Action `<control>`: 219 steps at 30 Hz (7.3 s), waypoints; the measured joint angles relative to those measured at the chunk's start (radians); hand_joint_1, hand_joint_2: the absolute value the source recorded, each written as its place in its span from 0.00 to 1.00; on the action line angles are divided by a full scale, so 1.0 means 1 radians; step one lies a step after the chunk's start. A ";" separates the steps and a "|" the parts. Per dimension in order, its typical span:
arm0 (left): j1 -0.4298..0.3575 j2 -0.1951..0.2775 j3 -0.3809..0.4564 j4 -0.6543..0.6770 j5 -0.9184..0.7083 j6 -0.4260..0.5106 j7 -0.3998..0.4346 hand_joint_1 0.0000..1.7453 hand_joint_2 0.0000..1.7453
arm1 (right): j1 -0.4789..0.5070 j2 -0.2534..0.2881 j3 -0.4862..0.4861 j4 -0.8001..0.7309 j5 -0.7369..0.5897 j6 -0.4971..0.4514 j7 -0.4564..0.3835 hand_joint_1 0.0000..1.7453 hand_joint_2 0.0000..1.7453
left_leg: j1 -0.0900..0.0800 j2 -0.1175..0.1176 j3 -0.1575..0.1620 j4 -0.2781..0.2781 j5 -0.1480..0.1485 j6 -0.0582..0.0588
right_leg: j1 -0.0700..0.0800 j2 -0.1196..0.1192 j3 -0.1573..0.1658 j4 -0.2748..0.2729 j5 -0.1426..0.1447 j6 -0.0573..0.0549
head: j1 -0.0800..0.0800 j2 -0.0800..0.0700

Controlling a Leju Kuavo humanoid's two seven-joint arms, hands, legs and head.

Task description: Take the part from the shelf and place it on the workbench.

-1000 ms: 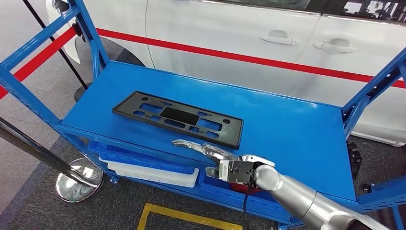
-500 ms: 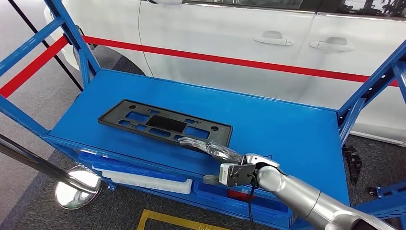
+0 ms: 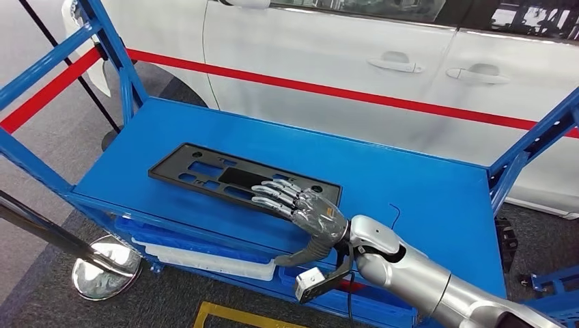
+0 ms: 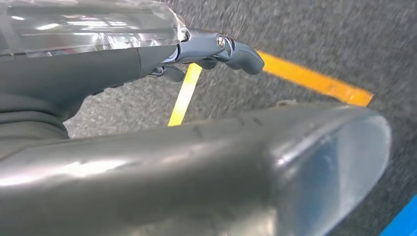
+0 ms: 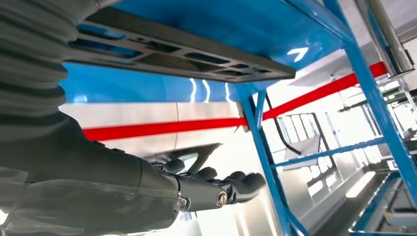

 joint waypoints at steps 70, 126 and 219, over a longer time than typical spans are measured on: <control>-0.031 0.006 -0.068 0.000 -0.126 -0.017 0.009 0.00 0.00 | -0.186 0.004 0.303 0.392 0.428 -0.322 0.478 0.05 1.00 | -0.008 -0.030 -0.011 0.005 0.005 -0.015 | -0.006 -0.035 0.073 -0.145 0.101 -0.006 | 0.000 0.000; -0.022 0.005 -0.058 0.000 -0.089 -0.012 -0.142 0.00 0.00 | -0.091 0.019 0.006 0.266 0.286 -0.223 0.203 0.97 1.00 | 0.004 -0.019 -0.011 0.003 0.012 0.000 | -0.018 0.006 -0.039 0.119 -0.029 0.019 | 0.000 0.000; 0.005 0.004 0.025 0.000 -0.038 -0.092 -0.159 0.00 0.00 | 0.425 -0.001 -0.507 -0.460 -0.785 0.648 -0.077 0.97 1.00 | -0.008 0.034 -0.014 0.011 0.002 0.014 | -0.012 0.016 -0.002 0.080 0.003 0.027 | 0.000 0.000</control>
